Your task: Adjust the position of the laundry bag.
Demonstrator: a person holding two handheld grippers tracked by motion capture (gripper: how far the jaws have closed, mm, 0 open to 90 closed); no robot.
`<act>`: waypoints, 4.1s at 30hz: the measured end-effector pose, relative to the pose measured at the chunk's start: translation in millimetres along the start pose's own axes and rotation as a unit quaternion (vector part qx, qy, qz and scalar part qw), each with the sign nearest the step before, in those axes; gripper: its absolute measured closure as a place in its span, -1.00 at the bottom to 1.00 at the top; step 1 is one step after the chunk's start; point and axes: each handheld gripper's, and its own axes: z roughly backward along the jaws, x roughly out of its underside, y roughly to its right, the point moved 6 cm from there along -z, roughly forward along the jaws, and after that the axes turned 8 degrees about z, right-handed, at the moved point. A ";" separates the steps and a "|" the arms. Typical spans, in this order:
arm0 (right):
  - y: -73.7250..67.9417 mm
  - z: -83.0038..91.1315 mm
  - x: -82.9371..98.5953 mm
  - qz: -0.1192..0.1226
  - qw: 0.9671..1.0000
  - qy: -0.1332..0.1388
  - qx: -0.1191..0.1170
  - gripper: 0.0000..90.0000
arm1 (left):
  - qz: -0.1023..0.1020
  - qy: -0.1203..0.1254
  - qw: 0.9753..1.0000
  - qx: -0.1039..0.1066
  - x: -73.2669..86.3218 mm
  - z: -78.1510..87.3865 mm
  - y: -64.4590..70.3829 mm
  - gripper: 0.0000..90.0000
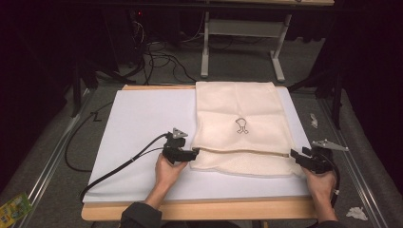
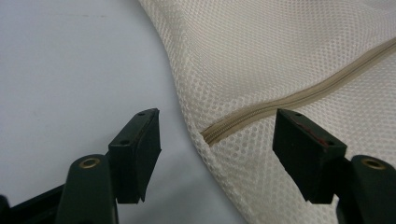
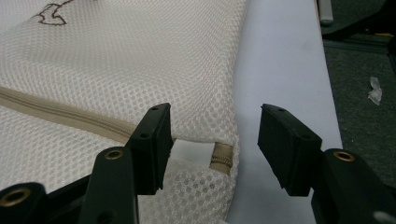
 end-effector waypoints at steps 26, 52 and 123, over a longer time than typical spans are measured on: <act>-2.2 -13.8 3.6 -0.006 0.999 -0.034 -0.029 0.25 | 0.006 -0.031 0.999 0.004 -5.6 -26.6 3.0 -0.07; -7.9 -12.4 -5.5 0.027 0.998 -0.040 -0.043 0.87 | -0.002 -0.021 0.999 0.033 -16.0 -24.2 6.7 0.86; -58.6 -17.2 -24.1 0.050 0.993 -0.004 -0.108 0.88 | -0.004 0.021 1.000 0.007 -15.6 33.8 -30.2 0.86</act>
